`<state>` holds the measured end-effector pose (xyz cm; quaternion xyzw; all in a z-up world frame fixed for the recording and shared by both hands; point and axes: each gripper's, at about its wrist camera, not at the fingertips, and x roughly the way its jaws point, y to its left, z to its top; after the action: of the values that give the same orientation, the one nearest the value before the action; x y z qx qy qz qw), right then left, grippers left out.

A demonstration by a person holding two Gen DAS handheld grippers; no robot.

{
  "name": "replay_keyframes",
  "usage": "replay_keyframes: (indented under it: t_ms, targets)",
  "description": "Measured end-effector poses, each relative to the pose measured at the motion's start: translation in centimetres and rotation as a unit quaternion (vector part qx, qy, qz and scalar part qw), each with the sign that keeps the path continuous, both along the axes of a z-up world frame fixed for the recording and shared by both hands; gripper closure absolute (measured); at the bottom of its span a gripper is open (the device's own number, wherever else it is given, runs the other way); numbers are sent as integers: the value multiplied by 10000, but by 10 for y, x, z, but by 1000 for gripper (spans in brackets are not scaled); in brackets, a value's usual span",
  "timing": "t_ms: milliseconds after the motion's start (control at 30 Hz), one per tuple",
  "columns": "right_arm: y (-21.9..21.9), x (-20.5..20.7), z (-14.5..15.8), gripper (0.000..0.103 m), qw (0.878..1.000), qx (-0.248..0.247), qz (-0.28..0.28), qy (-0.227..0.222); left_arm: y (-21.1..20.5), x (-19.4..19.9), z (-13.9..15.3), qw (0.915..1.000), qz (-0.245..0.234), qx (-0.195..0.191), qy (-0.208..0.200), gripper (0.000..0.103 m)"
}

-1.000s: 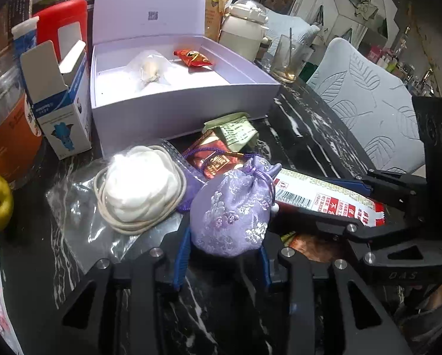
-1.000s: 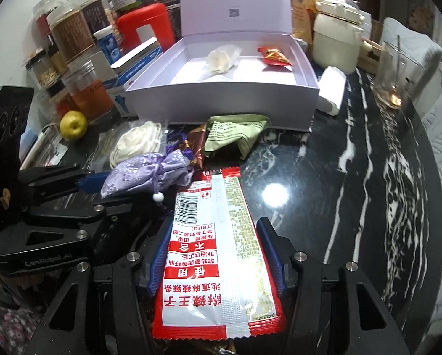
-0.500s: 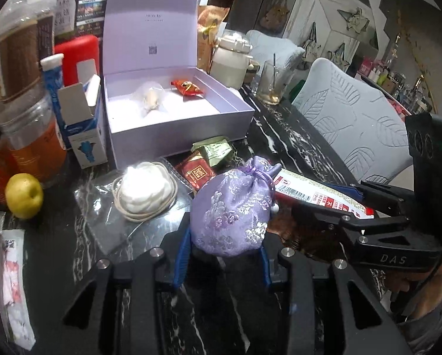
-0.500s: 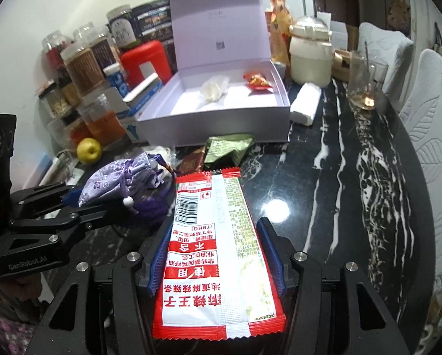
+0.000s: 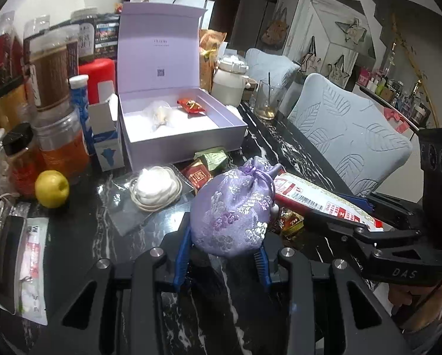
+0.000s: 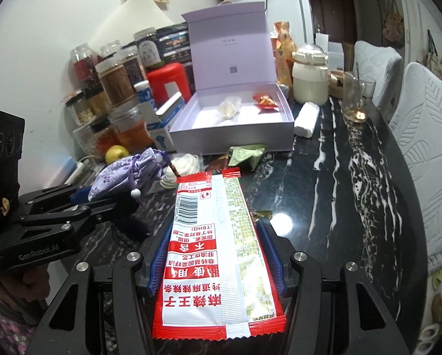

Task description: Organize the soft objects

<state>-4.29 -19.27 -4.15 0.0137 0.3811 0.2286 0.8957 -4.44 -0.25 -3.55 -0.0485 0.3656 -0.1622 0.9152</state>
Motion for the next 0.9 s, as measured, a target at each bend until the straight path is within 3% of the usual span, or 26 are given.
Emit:
replay_keyframes:
  t_ms: [400,900]
  targets:
    - [8,-11,34,48,9989,95,68,-445,8,-1,34,9988,84,9,-474,66]
    - [13,25,87,48,9939,125,141,-1086,8,44,86,9937,181,50,-1109,66]
